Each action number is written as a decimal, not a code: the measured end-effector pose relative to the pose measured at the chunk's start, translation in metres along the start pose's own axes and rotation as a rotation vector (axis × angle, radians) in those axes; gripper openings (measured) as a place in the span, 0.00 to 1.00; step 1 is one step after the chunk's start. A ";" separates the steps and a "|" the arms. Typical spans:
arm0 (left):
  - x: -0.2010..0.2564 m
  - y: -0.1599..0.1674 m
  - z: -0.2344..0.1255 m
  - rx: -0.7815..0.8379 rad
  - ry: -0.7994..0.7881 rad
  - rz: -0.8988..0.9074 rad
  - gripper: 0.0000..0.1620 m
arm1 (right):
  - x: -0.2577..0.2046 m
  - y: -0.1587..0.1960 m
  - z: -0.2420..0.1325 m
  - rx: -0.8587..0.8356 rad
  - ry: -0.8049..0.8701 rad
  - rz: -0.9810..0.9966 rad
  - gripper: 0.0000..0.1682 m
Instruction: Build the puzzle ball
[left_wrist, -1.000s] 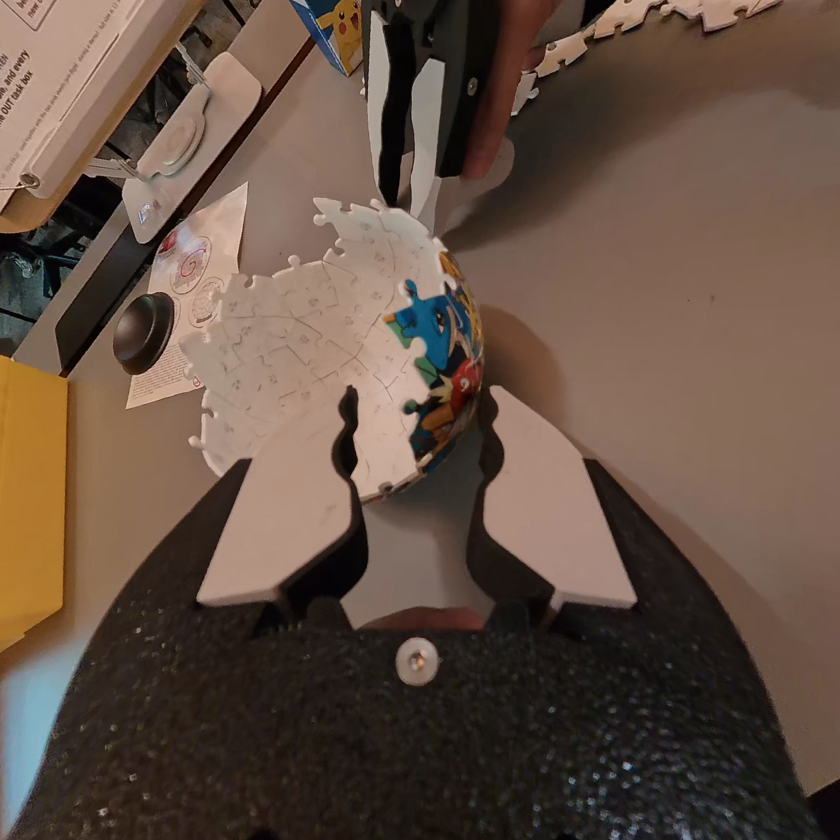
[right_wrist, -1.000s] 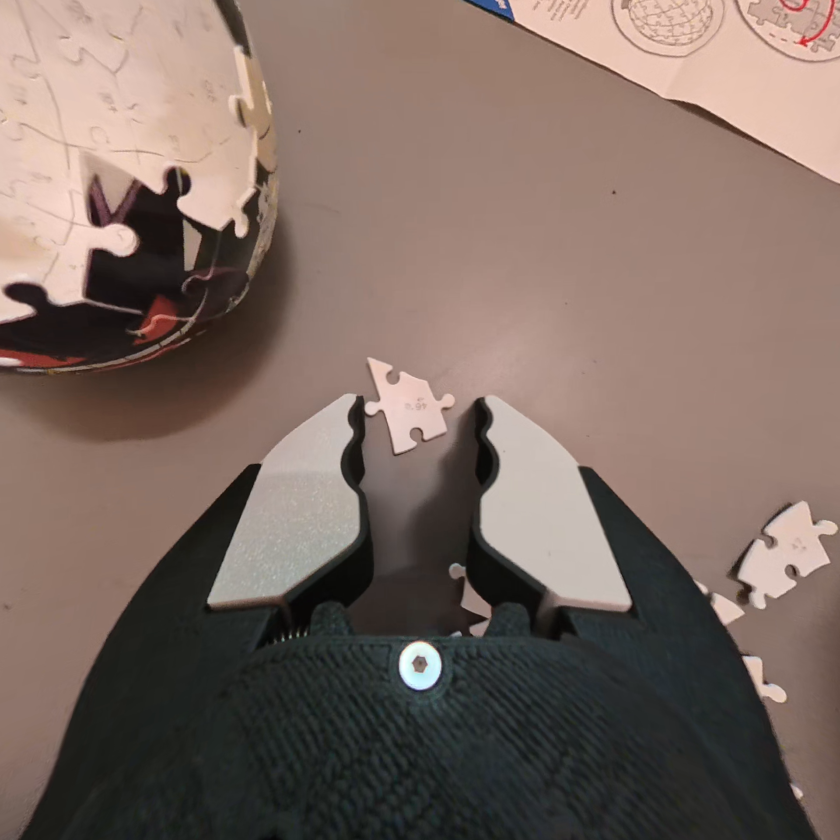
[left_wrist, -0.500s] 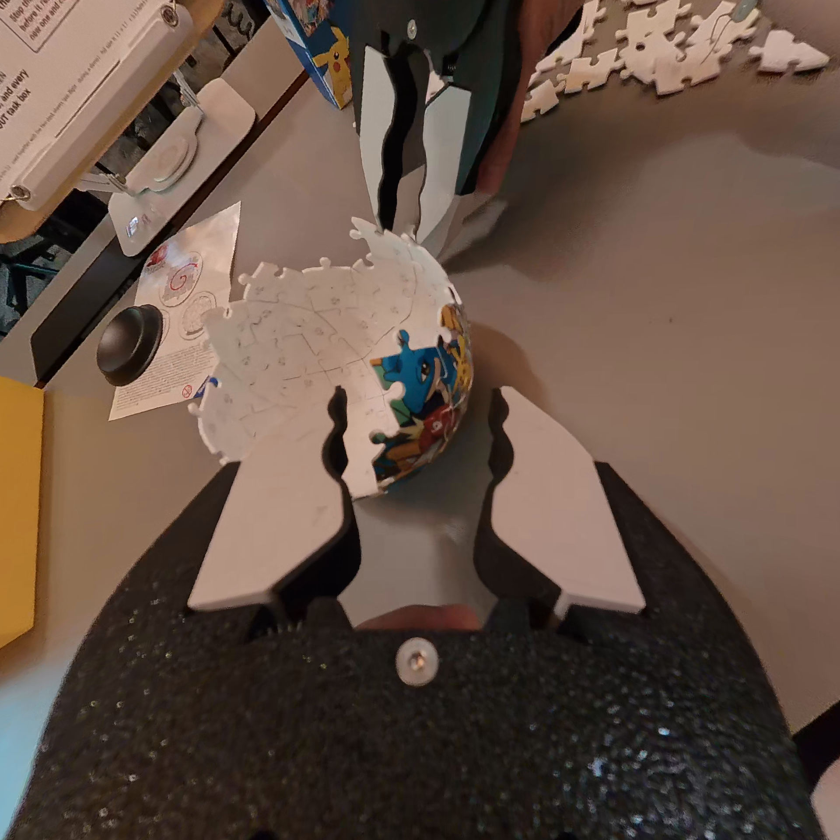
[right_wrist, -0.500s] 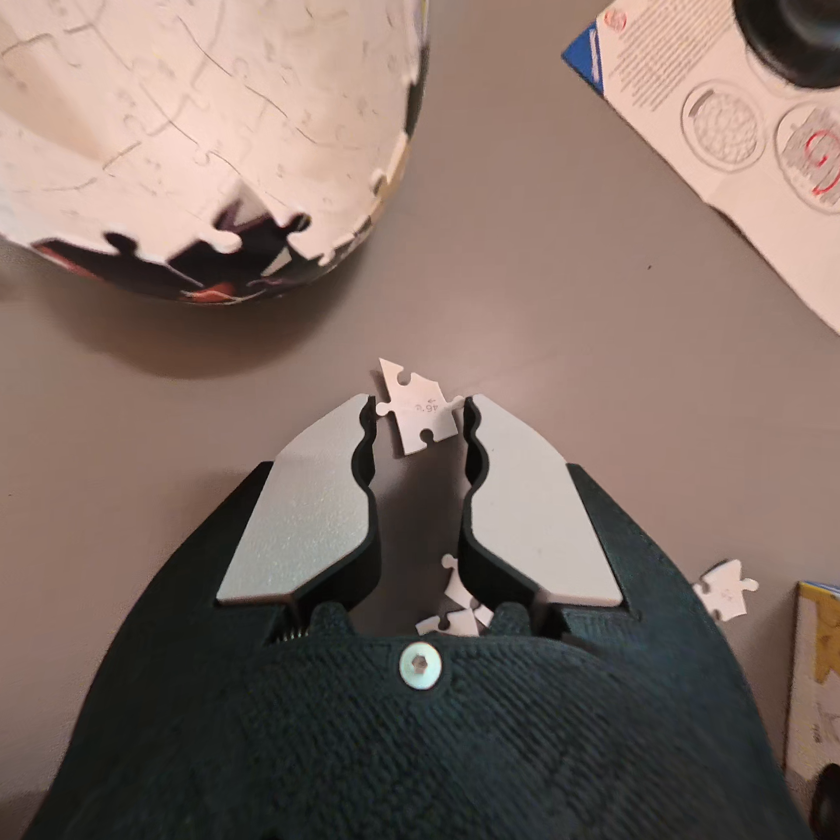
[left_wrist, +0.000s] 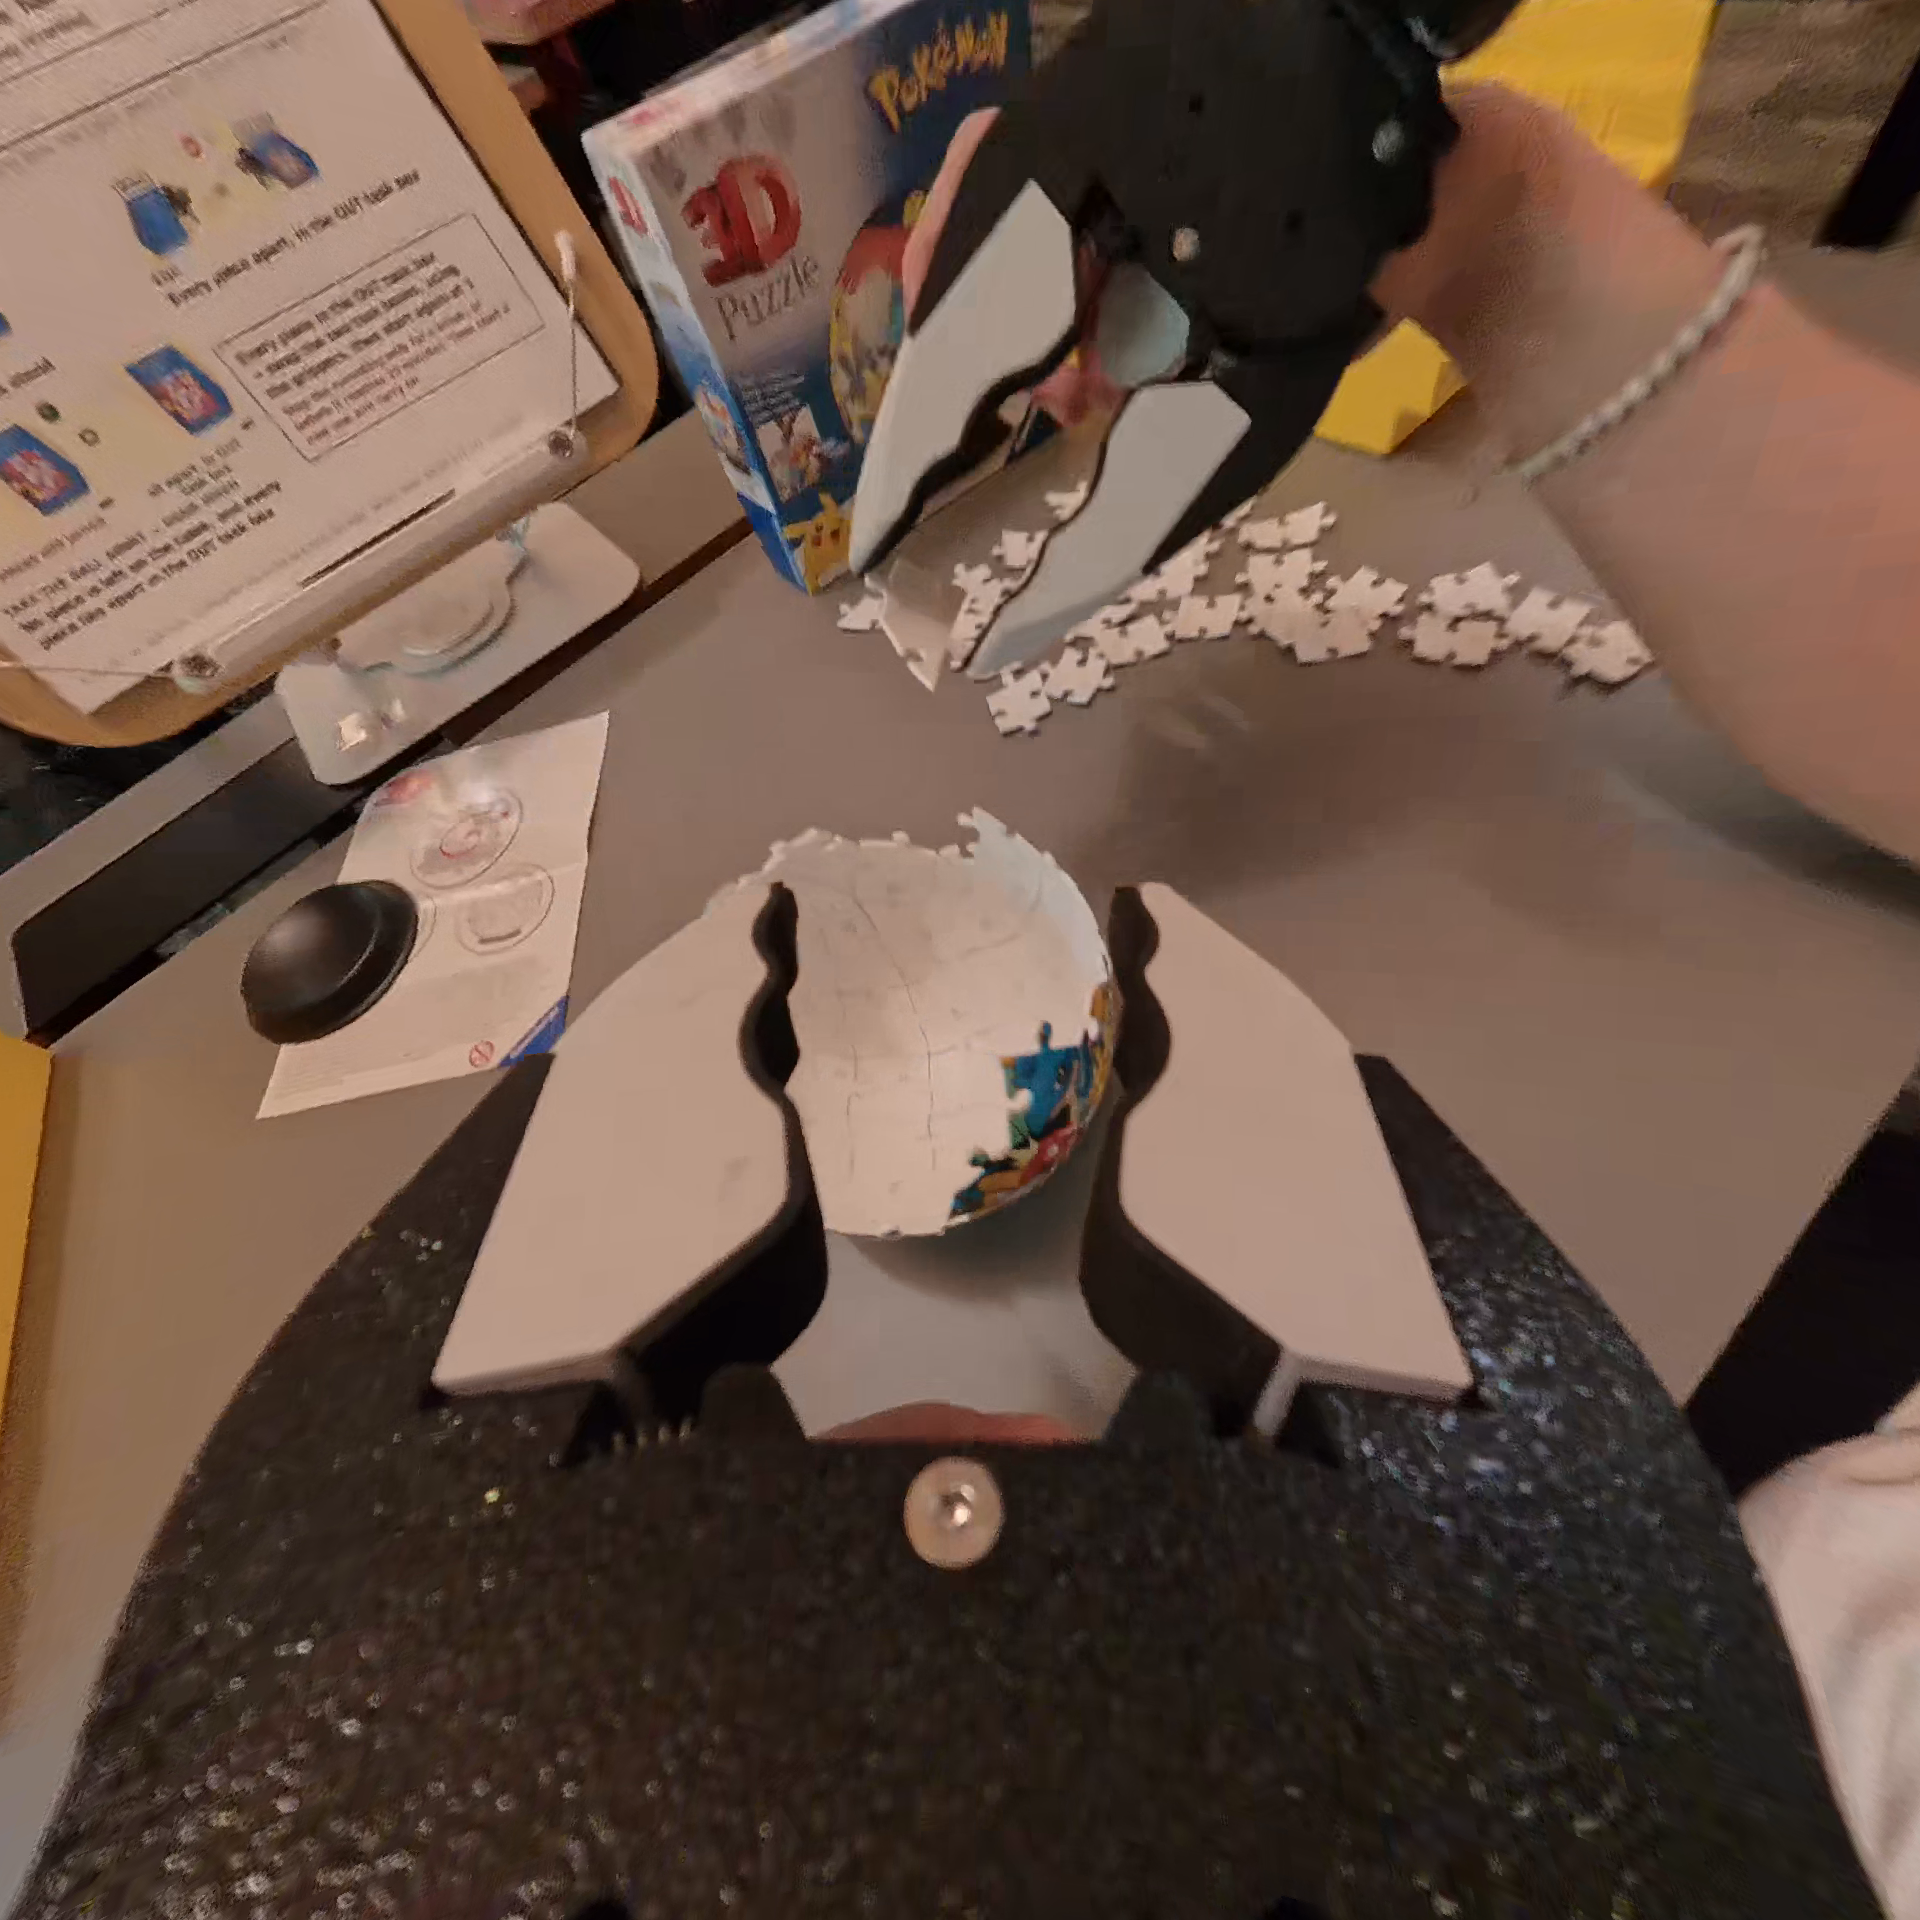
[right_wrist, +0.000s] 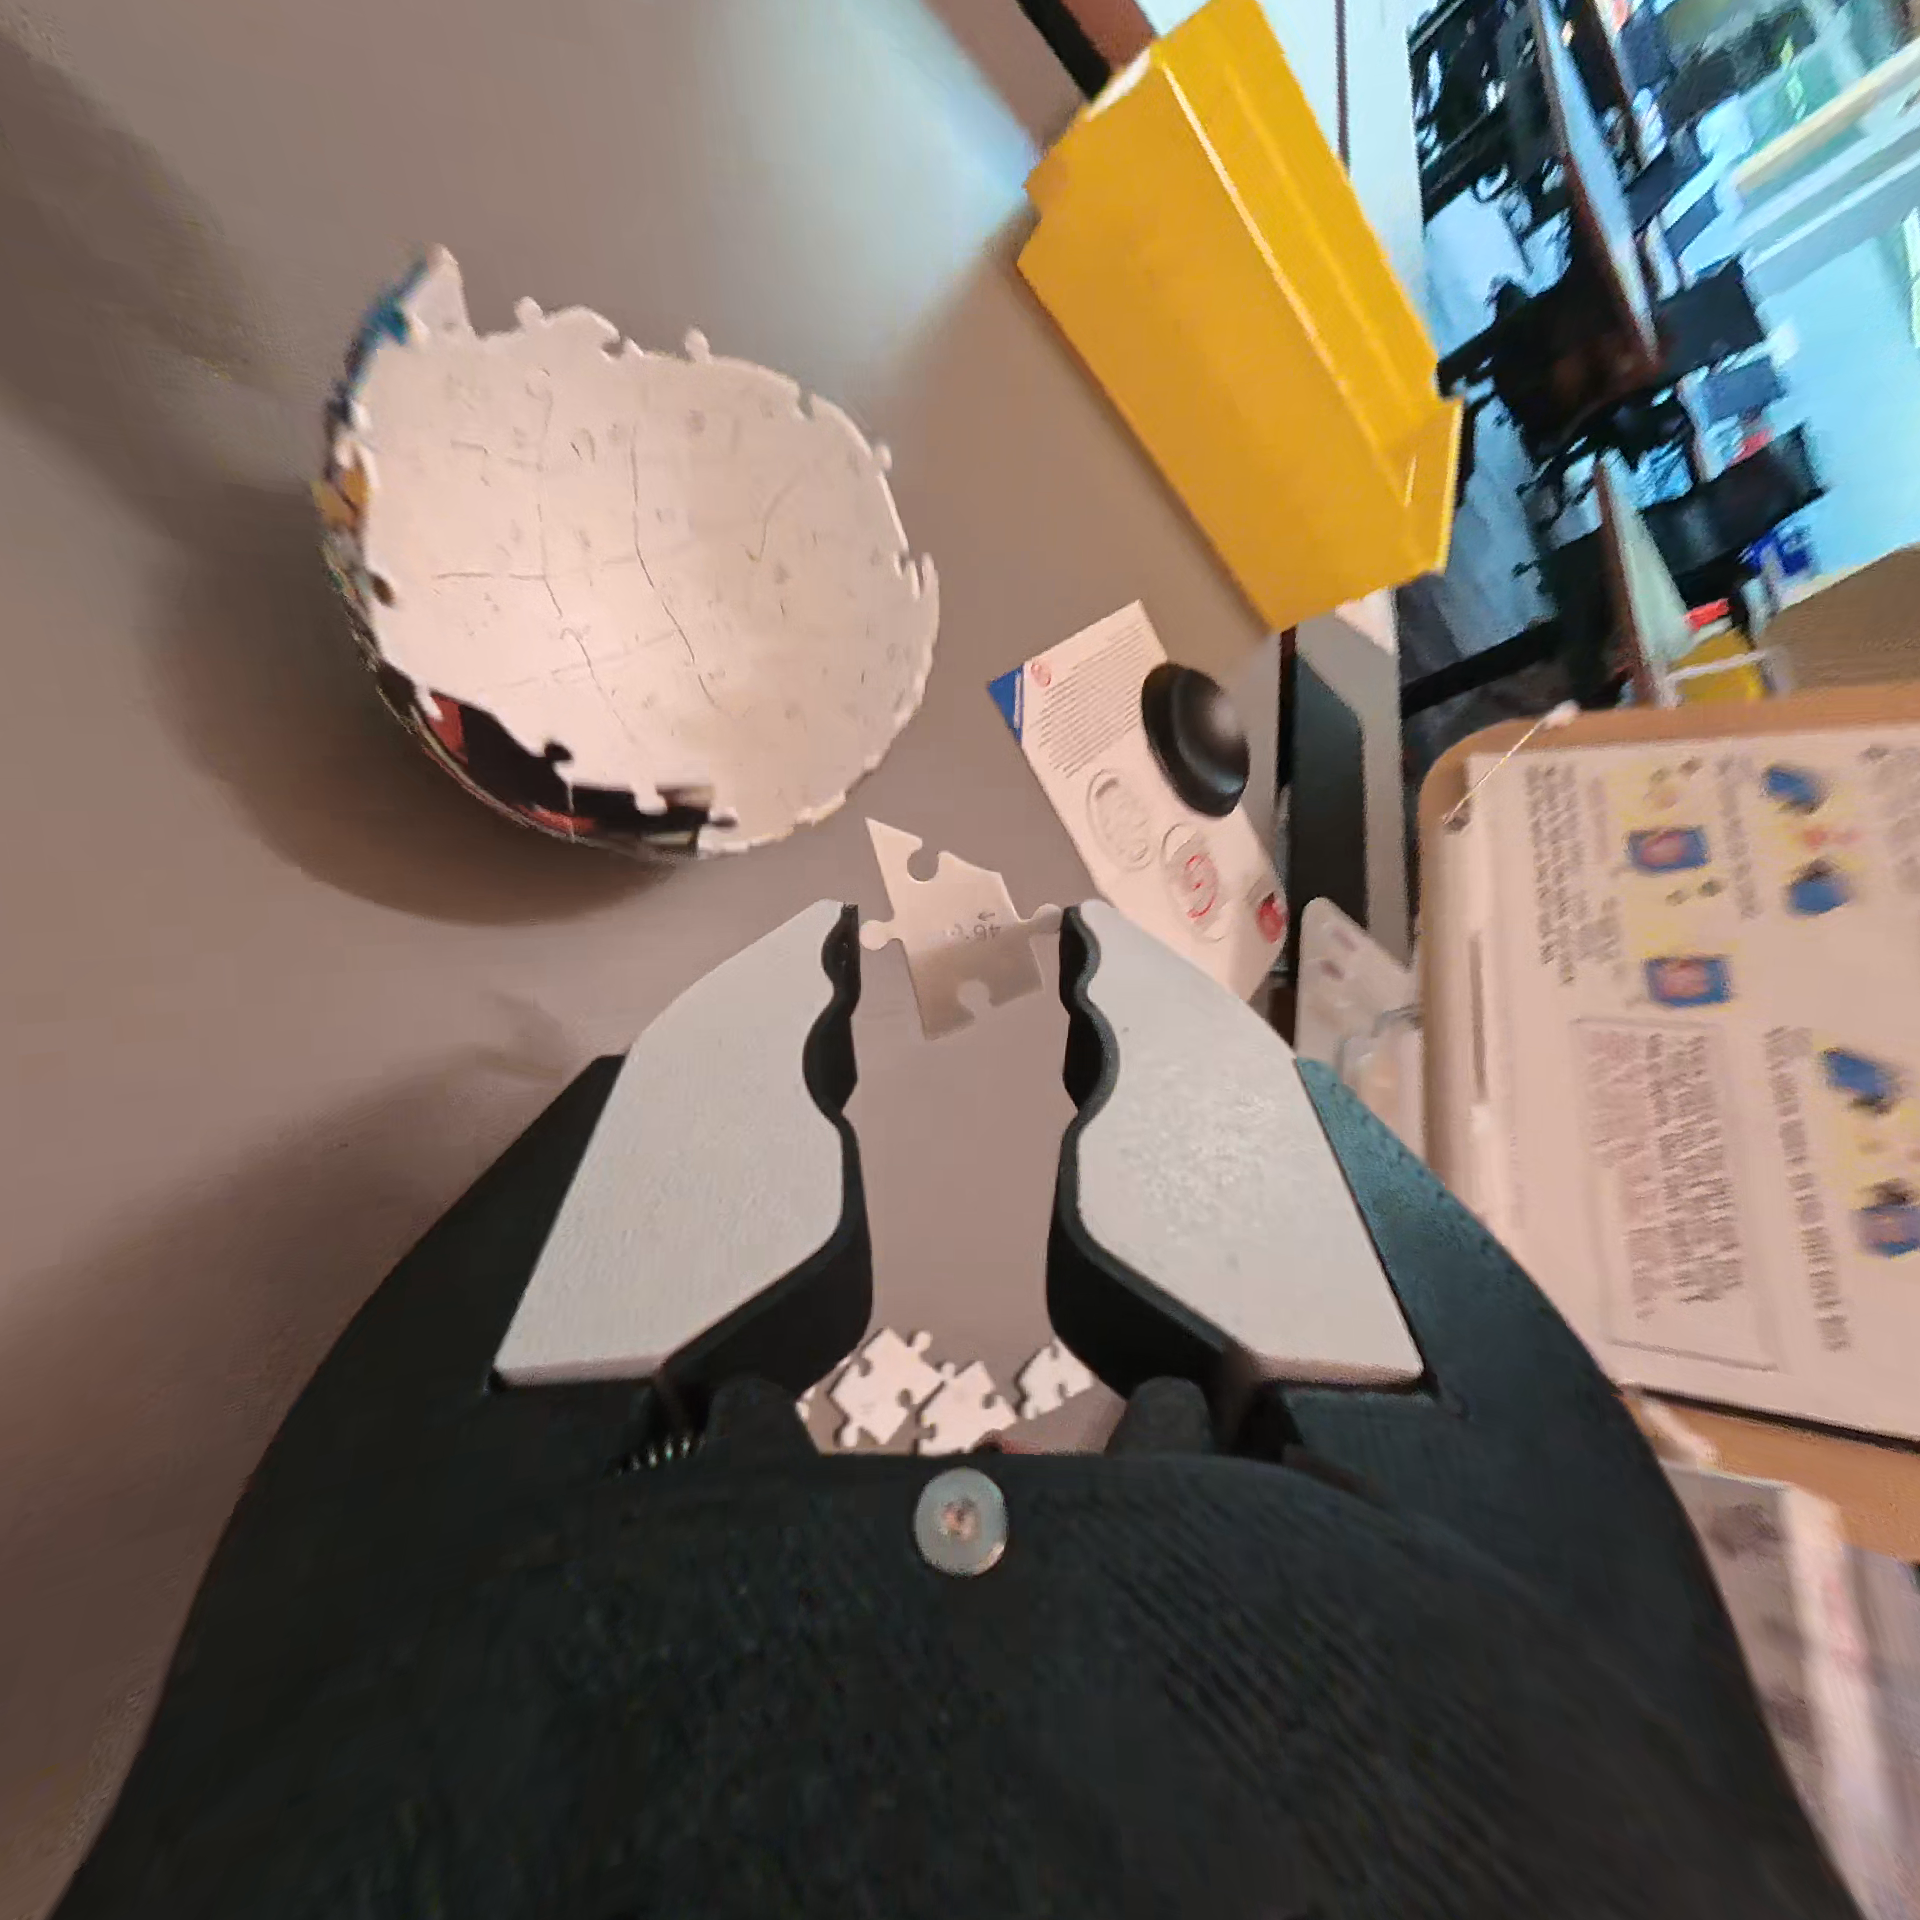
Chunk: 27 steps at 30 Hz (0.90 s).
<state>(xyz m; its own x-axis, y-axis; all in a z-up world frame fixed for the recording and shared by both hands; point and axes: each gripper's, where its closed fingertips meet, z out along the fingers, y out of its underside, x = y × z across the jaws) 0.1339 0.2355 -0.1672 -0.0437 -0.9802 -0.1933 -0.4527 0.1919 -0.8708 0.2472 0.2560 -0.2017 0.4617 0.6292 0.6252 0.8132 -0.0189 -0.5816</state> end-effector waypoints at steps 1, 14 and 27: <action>-0.004 -0.007 -0.003 0.002 0.035 -0.006 0.36 | 0.001 -0.010 -0.003 0.003 0.018 -0.037 0.22; 0.012 -0.047 0.042 -0.085 0.568 -0.163 0.09 | -0.002 -0.080 -0.031 -0.047 0.129 -0.269 0.19; -0.010 -0.055 0.024 0.250 0.686 -0.428 0.01 | 0.020 -0.090 -0.032 0.419 0.176 0.672 0.19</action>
<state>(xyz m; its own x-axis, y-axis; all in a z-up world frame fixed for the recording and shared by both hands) 0.1802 0.2365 -0.1284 -0.4806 -0.7684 0.4226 -0.3463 -0.2764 -0.8965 0.1940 0.2455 -0.1204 0.8817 0.4547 0.1255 0.1583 -0.0346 -0.9868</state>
